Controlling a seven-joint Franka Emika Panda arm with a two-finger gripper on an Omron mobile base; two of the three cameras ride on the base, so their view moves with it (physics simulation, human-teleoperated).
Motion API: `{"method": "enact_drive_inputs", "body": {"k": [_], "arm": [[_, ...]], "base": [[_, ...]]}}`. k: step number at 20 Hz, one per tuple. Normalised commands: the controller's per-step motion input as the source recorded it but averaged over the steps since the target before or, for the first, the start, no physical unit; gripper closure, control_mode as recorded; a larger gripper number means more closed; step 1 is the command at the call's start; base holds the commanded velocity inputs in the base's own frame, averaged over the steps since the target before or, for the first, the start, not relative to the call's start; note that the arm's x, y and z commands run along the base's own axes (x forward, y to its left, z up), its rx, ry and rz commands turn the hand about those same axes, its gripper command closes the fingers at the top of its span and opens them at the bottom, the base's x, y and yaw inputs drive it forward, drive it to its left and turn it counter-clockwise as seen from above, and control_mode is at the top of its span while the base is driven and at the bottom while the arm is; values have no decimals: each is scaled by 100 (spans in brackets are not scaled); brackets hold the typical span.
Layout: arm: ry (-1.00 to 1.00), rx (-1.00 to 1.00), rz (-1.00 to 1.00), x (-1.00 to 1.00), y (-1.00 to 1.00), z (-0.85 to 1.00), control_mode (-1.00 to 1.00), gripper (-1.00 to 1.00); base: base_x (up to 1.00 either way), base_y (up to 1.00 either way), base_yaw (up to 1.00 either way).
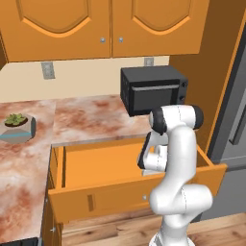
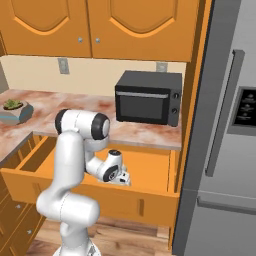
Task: Restock the sink supplies by placing the sponge and soap dispenser on the counter and next to the sink. Make sure the soap dispenser is upright.
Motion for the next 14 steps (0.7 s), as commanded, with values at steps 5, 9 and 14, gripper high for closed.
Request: {"method": "enact_drive_inputs", "body": {"k": [5,9,14], "arm": [[0,0,0,0,0,-15,-100,100],[0,0,0,0,0,0,-100,100],[4,0,0,0,0,0,-100,100]], "base": [[0,0,0],[0,0,0],[0,0,0]]}}
